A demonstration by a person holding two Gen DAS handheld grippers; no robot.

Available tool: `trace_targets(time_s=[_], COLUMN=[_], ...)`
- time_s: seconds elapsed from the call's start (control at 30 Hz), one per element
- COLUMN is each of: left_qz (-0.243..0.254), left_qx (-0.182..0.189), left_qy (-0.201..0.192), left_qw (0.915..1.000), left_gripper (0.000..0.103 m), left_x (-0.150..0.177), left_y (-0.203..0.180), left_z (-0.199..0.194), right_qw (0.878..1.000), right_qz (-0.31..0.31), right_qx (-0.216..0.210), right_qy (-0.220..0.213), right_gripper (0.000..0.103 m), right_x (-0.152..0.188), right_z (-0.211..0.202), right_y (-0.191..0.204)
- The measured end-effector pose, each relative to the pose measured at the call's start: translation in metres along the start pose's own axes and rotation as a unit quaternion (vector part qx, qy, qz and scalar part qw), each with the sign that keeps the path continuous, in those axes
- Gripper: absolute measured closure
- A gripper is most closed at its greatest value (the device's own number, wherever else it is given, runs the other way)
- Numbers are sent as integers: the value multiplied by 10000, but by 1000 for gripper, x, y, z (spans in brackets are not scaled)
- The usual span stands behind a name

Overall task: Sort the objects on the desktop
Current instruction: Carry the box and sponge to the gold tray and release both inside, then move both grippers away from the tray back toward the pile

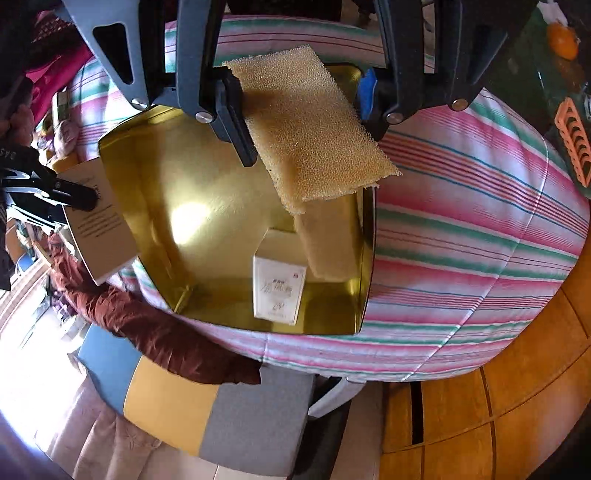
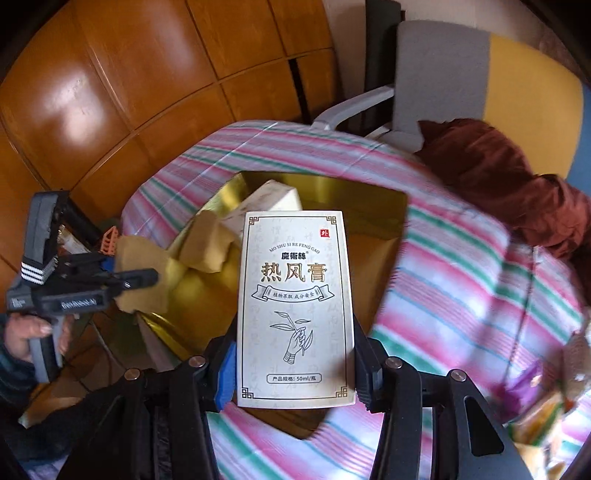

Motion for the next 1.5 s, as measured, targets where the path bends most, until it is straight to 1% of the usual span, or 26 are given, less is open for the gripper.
trace_targets(time_s=[0.1,0.17,0.27,0.37,0.4,0.47,0.53,0.63,0.73,0.8,0.93,1.0,1.03,1.1,1.2,1.37,1.5], left_qz=[73,106,6,-39,-75,-201,-325,-551,-722,-781,-718,-641,-607,-544,-373,-132,89], left_qx=[-28,-52,94,181,196,234,250,338,359,261,38,-172,-250,-393,-588,-656,-728], left_qy=[46,76,66,2,-23,-66,-107,-305,-426,-536,-801,-971,-1050,-1174,-1309,-1404,-1404], left_qw=[10000,9999,9999,9998,9998,9995,9991,9974,9958,9952,9942,9931,9923,9908,9889,9878,9874], left_gripper=[53,48,44,40,38,38,38,38,38,38,38,38,38,38,38,38,38], left_x=[3,5,7,8,8,8,8,5,2,0,-7,-11,-13,-17,-21,-24,-24], left_y=[1,3,4,6,8,13,18,26,31,34,34,34,34,32,25,6,-11], left_z=[4,5,4,1,0,-2,-4,-12,-16,-20,-32,-40,-43,-49,-54,-57,-54], right_qw=[9998,9994,9984,9964,9953,9928,9920,9905,9903,9889,9865,9866,9877,9929,9975,9989,9974], right_qz=[111,229,407,604,696,825,827,815,743,709,514,410,345,166,-75,-404,-604], right_qx=[-47,-115,-188,-399,-486,-698,-768,-896,-934,-1054,-1340,-1396,-1353,-1052,-667,-190,74], right_qy=[131,221,349,434,465,521,570,644,714,773,792,739,702,520,242,-163,-397], right_gripper=[52,52,52,51,49,49,49,49,47,47,44,43,41,38,28,26,21], right_x=[1,2,2,2,3,6,9,14,19,22,23,23,24,22,21,24,26], right_z=[18,30,49,66,71,79,83,86,91,95,98,95,92,83,67,43,28], right_y=[17,27,40,54,57,66,72,80,86,93,114,118,117,113,105,93,83])
Point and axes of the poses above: each gripper's, at about its wrist camera, not at the fingertips, and z roughly the way its jaws point, y to its left, x to its underside, the point moved 9 cm from there along z, roughly the way its jaws point, and after that the axes turned 1 degree about x, right-handed, at the moved point
